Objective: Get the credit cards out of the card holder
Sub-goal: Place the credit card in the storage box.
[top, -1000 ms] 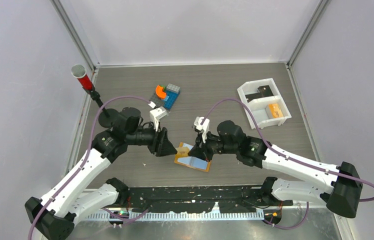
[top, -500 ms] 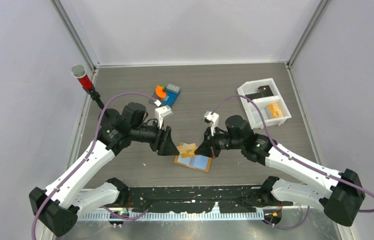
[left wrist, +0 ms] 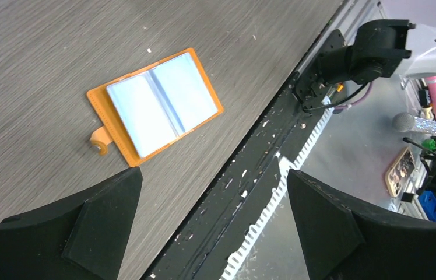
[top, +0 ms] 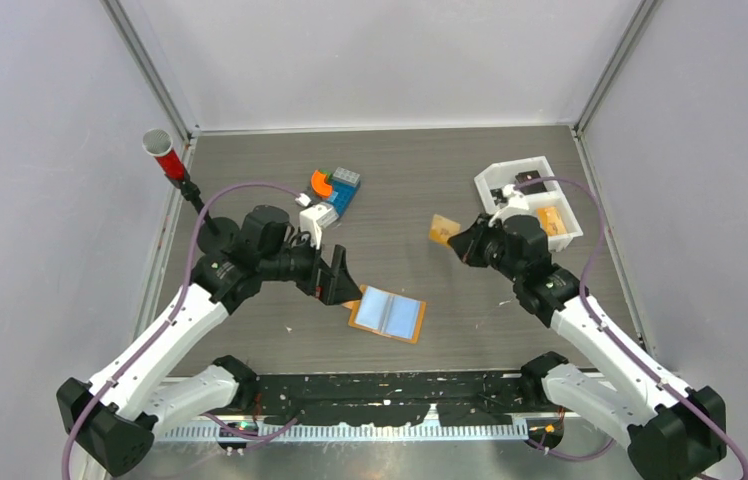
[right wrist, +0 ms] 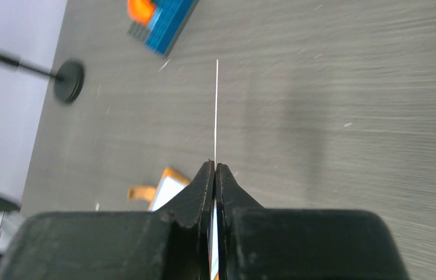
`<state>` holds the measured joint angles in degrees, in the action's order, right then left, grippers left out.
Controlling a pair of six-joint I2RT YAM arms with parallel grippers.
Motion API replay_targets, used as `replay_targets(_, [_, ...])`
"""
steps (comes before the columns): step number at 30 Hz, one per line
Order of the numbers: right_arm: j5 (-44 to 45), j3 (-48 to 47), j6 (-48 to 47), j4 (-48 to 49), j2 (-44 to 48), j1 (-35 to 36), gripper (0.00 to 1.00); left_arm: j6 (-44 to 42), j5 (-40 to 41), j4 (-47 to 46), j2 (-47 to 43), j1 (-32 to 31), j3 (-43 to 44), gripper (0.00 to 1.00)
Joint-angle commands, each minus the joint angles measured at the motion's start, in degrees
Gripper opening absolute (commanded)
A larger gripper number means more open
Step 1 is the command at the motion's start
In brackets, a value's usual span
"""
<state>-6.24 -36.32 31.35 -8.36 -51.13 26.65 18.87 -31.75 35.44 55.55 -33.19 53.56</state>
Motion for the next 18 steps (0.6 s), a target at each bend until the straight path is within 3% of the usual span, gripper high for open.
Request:
replay_targets(1, [16.1, -3.8, 3.7, 1.5, 2.4, -4.0, 0.05, -1.3, 4.0, 1.2, -2.4, 0.3, -0.5, 0.99])
replay_targets(12, [19.1, -5.1, 3.7, 1.9, -0.8, -21.9, 0.05, -3.3, 21.3, 9.5, -6.5, 0.3, 0.6, 0.99])
replay_targets(18, [16.4, -4.2, 6.3, 4.9, -5.9, -31.2, 0.05, -3.0, 20.9, 8.2, -10.0, 0.3, -2.6, 0.99])
